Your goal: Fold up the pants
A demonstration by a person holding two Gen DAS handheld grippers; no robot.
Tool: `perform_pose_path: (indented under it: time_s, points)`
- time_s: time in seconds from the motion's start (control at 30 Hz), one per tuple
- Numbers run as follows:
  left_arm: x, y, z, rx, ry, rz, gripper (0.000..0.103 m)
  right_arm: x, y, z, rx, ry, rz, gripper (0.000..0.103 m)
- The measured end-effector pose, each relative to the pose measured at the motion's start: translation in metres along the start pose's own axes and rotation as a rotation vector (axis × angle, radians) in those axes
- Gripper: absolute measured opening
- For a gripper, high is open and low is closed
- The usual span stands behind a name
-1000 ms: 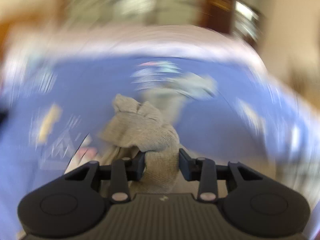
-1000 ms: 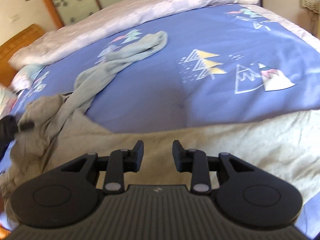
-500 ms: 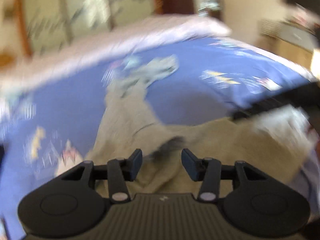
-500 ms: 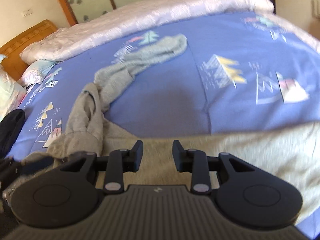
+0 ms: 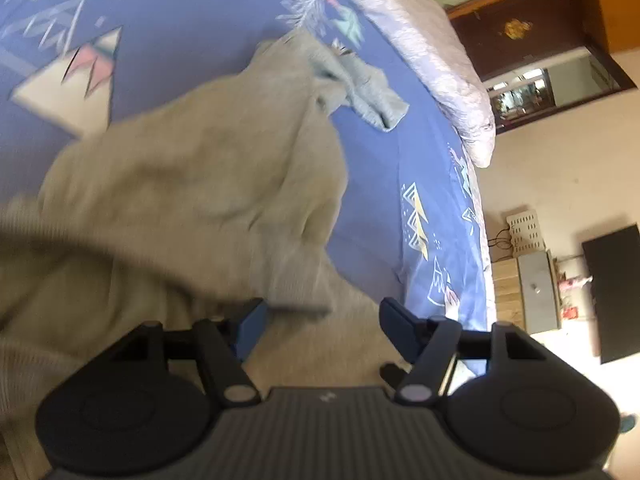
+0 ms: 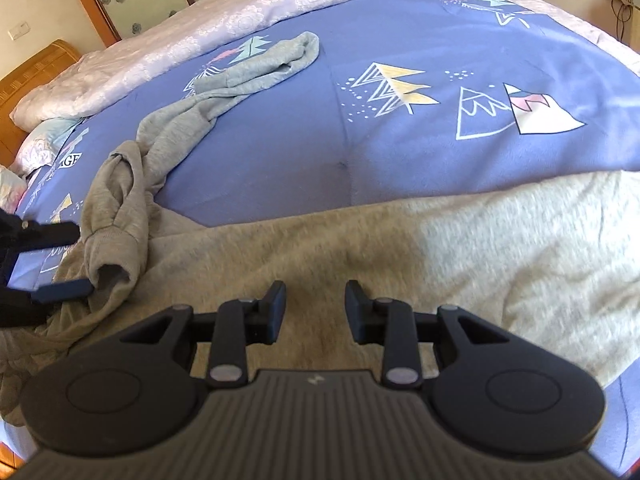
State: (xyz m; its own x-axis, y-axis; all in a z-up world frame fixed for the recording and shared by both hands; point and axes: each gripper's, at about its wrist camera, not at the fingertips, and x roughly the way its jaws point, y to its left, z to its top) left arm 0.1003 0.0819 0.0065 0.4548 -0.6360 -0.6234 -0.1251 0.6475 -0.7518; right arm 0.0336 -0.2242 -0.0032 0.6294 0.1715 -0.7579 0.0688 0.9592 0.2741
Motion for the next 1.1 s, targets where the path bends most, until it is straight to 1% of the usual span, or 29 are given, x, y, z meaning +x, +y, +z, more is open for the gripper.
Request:
perform_pose_path:
  time_s: [0.07,0.13,0.17,0.2,0.23,0.27,0.3,0.33,0.37,0.4,0.47,0.53,0.57,0.63,0.67,0.73,0.77,0.83,0.87,0.93,0.97,1.07,1.1]
  points:
    - [-0.001,0.006,-0.010,-0.037,-0.003,-0.013,0.062,0.000,0.002,-0.001,-0.006,-0.001,0.010,0.035]
    - [0.003,0.010,-0.013,-0.059,-0.002,-0.015,0.062,0.002,0.003,-0.004,-0.017,0.003,0.017,0.037]
    - [0.005,0.009,-0.012,-0.057,-0.009,-0.002,0.058,0.003,0.004,-0.005,-0.025,0.005,0.016,0.037]
    - [0.007,0.008,-0.009,-0.054,-0.017,0.012,0.051,0.003,0.005,-0.006,-0.031,0.006,0.014,0.037]
    - [0.008,0.008,-0.006,-0.053,-0.026,0.018,0.046,0.004,0.005,-0.007,-0.036,0.005,0.014,0.038]
    - [0.010,0.007,0.000,-0.049,-0.037,0.016,0.030,0.003,0.005,-0.008,-0.040,0.003,0.015,0.038]
    - [0.011,0.006,0.007,-0.039,-0.046,0.019,0.009,0.002,0.006,-0.009,-0.043,0.001,0.018,0.038]
    - [0.013,0.003,0.015,-0.030,-0.050,0.028,0.006,0.001,0.005,-0.010,-0.047,0.000,0.020,0.038]
    - [0.011,0.000,0.024,-0.021,-0.062,0.050,0.005,0.001,0.005,-0.011,-0.049,0.000,0.020,0.038]
    - [0.004,-0.004,0.033,-0.004,-0.092,0.064,0.005,0.001,0.004,-0.012,-0.052,0.001,0.020,0.038]
    - [-0.020,-0.014,0.052,0.049,-0.181,0.077,0.005,0.000,0.003,-0.012,-0.058,0.000,0.021,0.038]
    - [-0.050,-0.021,0.072,0.093,-0.291,0.102,0.005,0.000,0.004,-0.012,-0.062,0.000,0.021,0.037]
    - [-0.069,-0.022,0.083,0.111,-0.358,0.131,0.005,0.001,0.004,-0.012,-0.064,0.000,0.019,0.038]
    - [-0.101,-0.017,0.101,0.119,-0.463,0.186,0.005,0.003,0.006,-0.011,-0.067,-0.002,0.014,0.038]
    - [-0.118,-0.011,0.110,0.117,-0.525,0.227,0.005,0.005,0.006,-0.009,-0.068,-0.001,0.014,0.038]
    - [-0.144,0.007,0.124,0.092,-0.625,0.331,0.005,0.008,0.006,-0.002,-0.065,0.002,0.021,0.037]
    - [-0.153,0.022,0.133,0.055,-0.653,0.372,0.005,0.010,0.005,0.003,-0.058,0.003,0.028,0.037]
    - [-0.161,0.059,0.146,-0.041,-0.671,0.441,0.005,0.016,0.001,0.018,-0.041,0.003,0.044,0.037]
    - [-0.159,0.076,0.150,-0.083,-0.666,0.457,0.005,0.020,0.001,0.027,-0.039,0.001,0.045,0.037]
    - [-0.149,0.110,0.150,-0.164,-0.648,0.466,0.005,0.028,0.004,0.047,-0.062,-0.014,0.035,0.038]
    - [-0.140,0.122,0.148,-0.186,-0.640,0.478,0.005,0.032,0.008,0.059,-0.089,-0.029,0.029,0.038]
    - [-0.104,0.149,0.137,-0.218,-0.593,0.564,0.006,0.051,0.028,0.101,-0.192,-0.082,0.021,0.038]
    - [-0.094,0.151,0.133,-0.213,-0.611,0.587,0.008,0.060,0.037,0.115,-0.219,-0.094,0.018,0.038]
